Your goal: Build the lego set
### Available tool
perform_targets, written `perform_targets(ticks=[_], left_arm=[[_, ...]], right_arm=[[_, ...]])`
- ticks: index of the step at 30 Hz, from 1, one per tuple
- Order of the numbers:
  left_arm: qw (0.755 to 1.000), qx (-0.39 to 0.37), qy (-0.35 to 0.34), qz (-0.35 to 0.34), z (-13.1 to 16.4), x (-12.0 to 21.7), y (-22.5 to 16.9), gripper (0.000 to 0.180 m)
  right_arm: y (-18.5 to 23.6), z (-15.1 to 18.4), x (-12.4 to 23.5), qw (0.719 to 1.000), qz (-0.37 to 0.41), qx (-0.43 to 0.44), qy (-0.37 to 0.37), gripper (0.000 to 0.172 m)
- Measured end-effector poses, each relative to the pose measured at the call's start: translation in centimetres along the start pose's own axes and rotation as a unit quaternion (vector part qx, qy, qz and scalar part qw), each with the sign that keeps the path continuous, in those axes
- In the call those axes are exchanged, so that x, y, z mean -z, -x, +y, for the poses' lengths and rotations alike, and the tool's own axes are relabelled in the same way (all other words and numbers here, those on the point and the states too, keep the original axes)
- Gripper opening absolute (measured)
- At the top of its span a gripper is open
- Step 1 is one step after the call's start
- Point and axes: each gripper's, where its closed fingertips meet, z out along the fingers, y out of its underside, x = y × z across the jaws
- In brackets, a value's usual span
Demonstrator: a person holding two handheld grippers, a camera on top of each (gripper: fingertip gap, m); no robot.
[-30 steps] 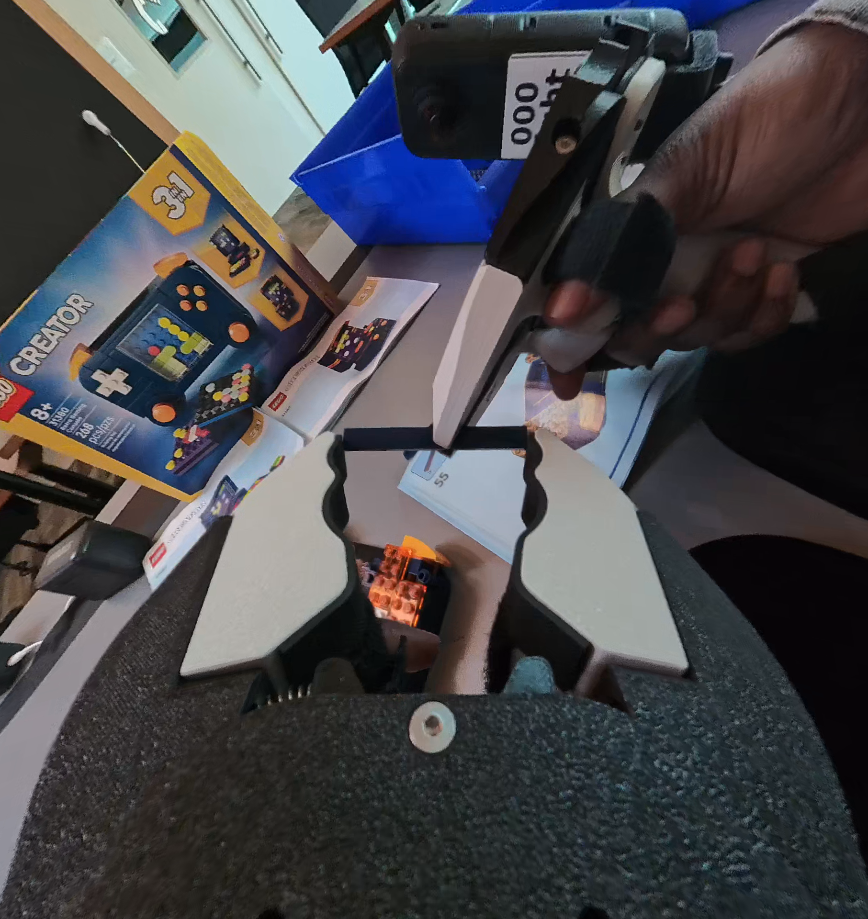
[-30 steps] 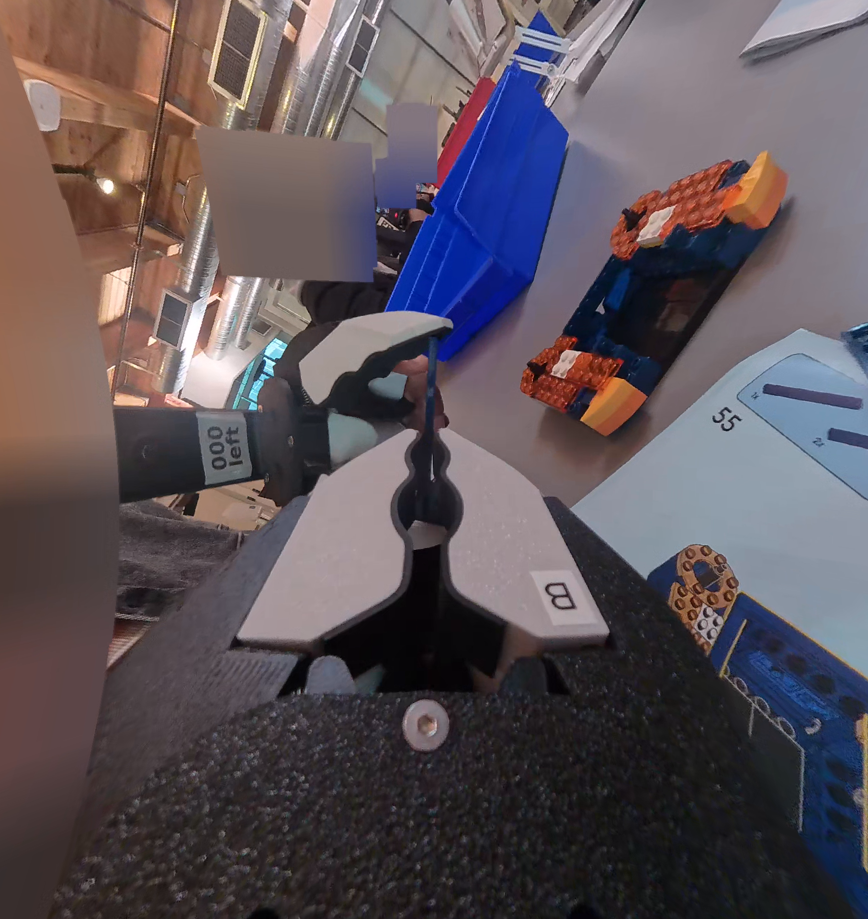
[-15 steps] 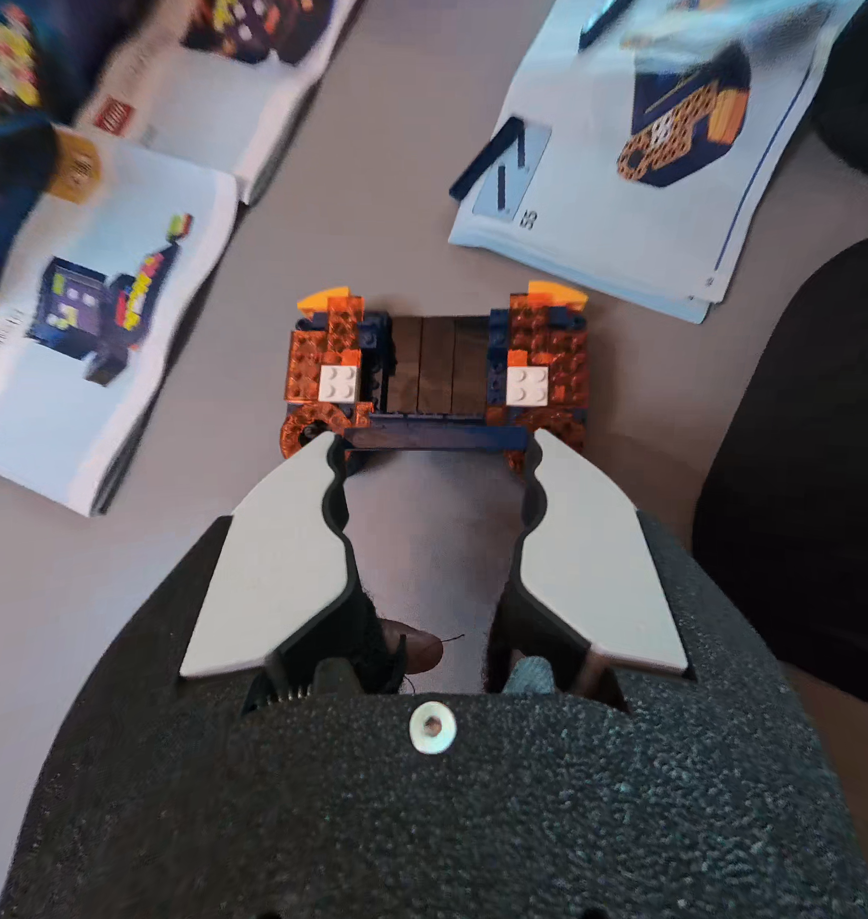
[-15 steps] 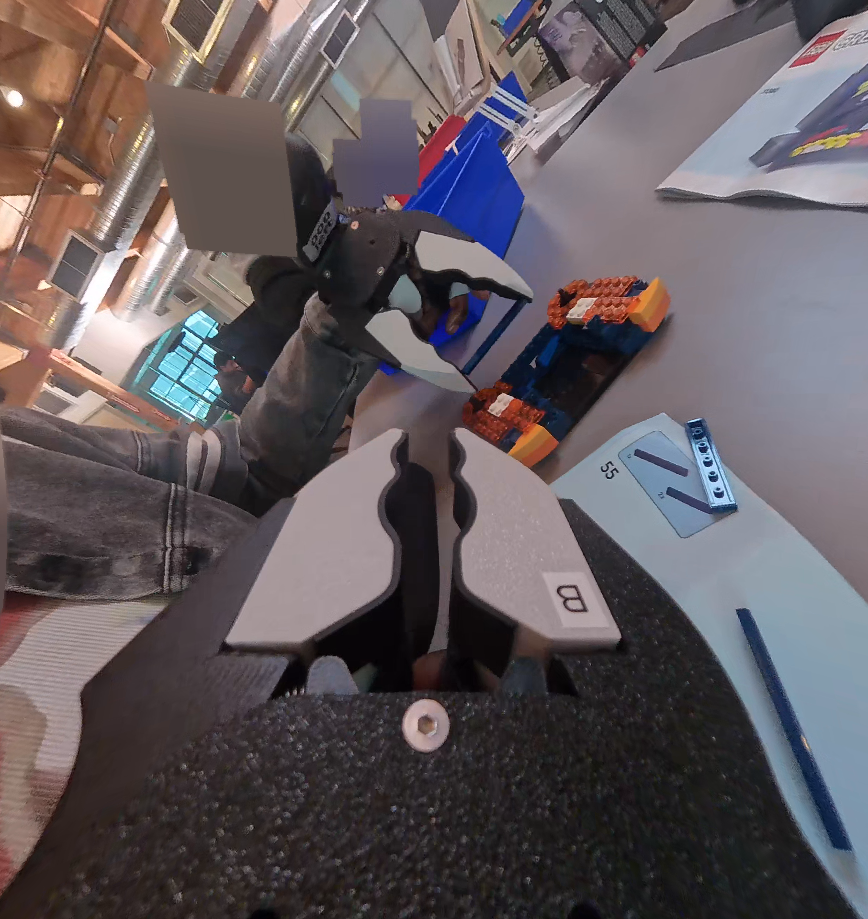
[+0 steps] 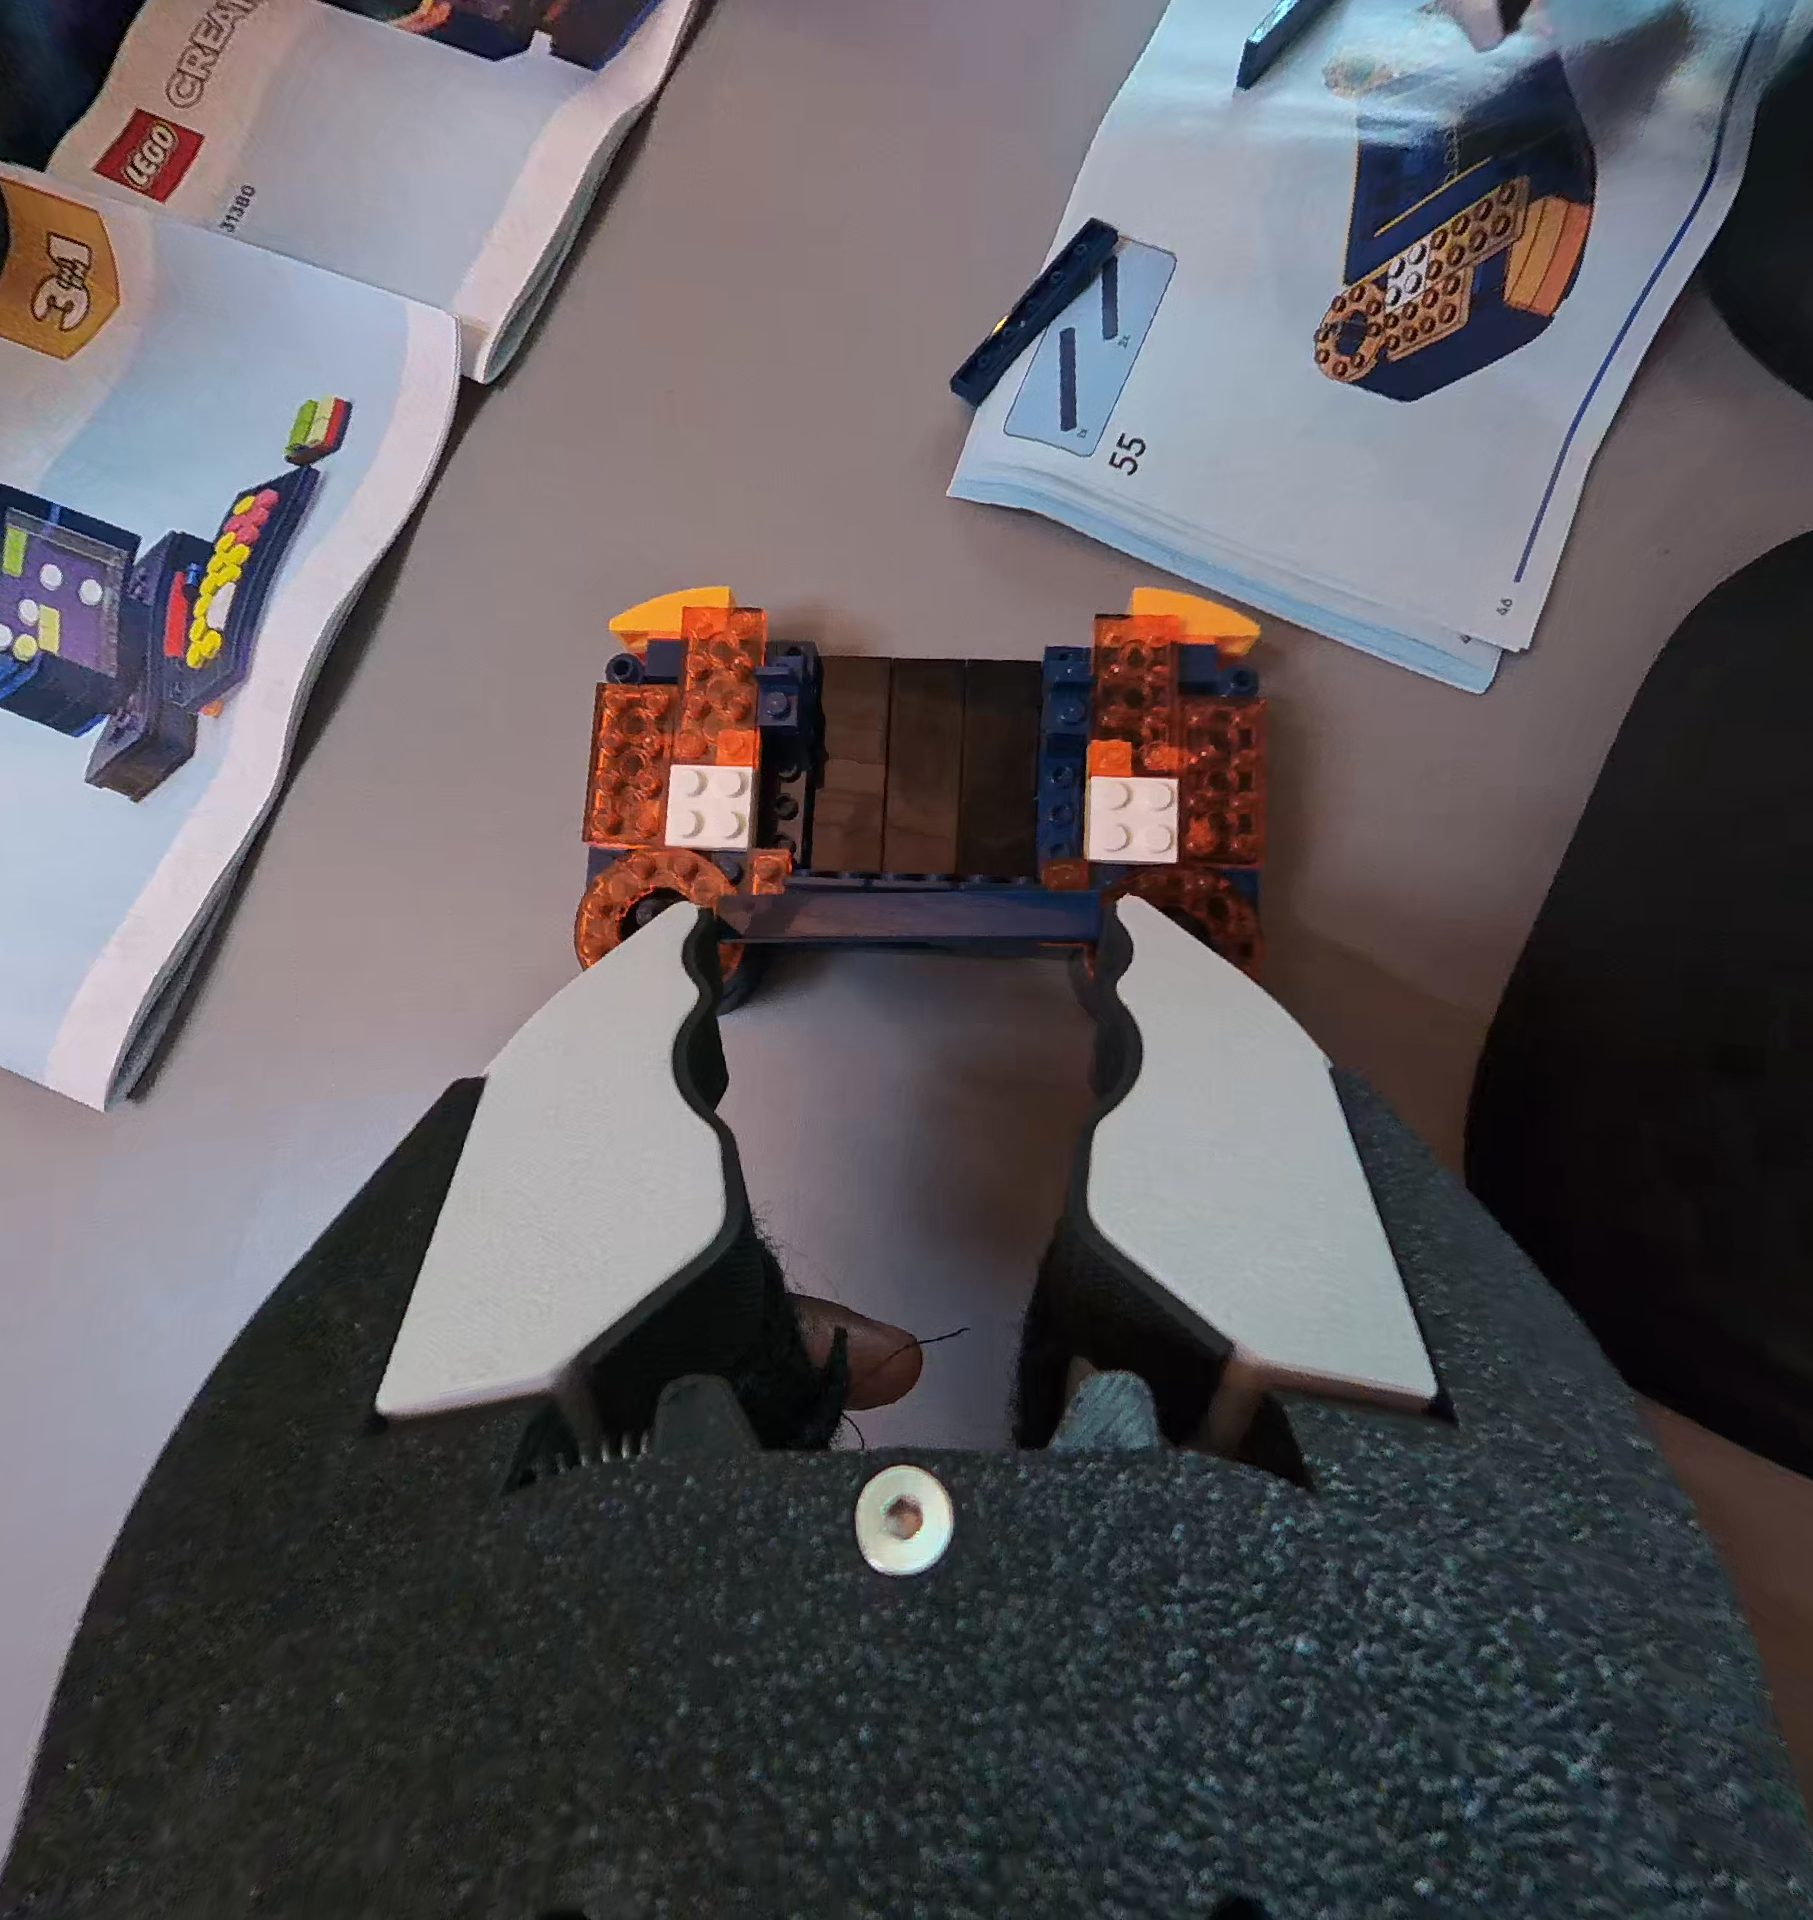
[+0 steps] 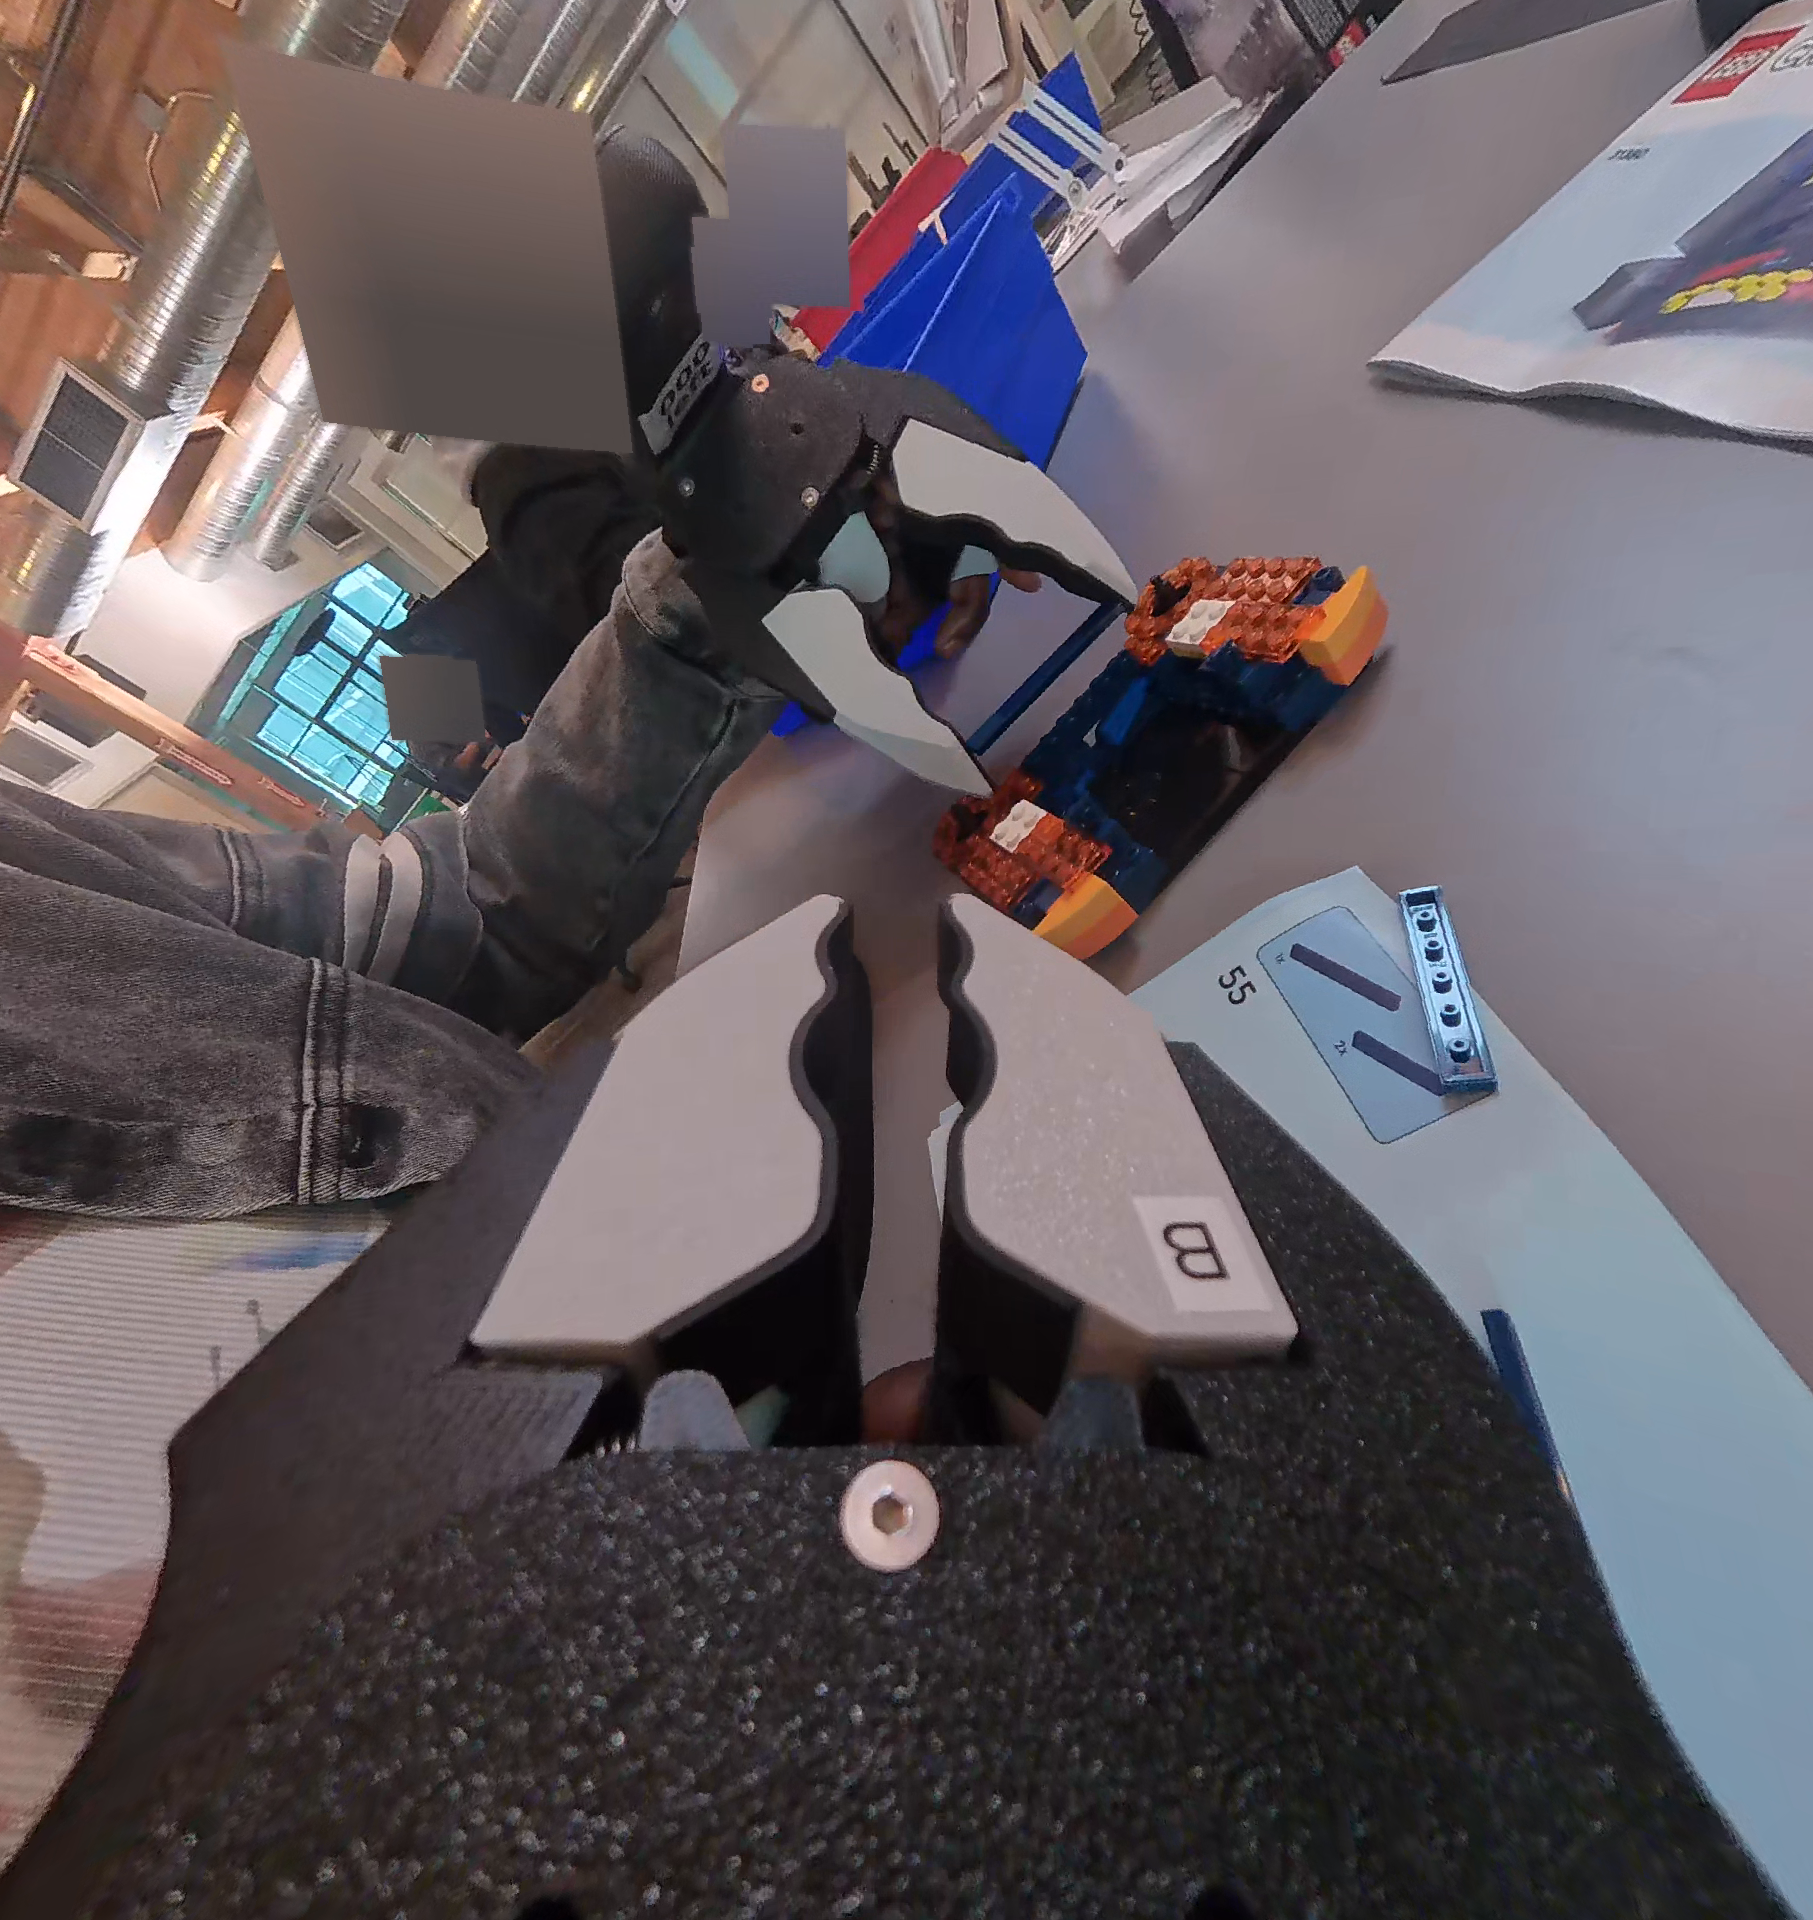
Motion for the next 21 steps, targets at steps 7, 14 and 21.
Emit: perform_targets(ticks=[7, 14, 21], left_arm=[[1.0, 0.006, 0.01, 0.025, 0.01, -0.26, -0.01, 0.069], [0.999, 0.005, 0.017, 0.032, -0.09, -0.35, -0.2, 0.069], [0.999, 0.003, 0.023, 0.03, -0.07, -0.38, -0.2, 0.069]], right_arm=[[0.05, -0.03, 0.16, 1.0, 0.0, 0.001, -0.003, 0.015], [0.07, 0.03, 0.32, 1.0, 0.0, 0.002, -0.004, 0.015], [0.18, 0.04, 0.34, 1.0, -0.004, 0.003, -0.003, 0.015]])
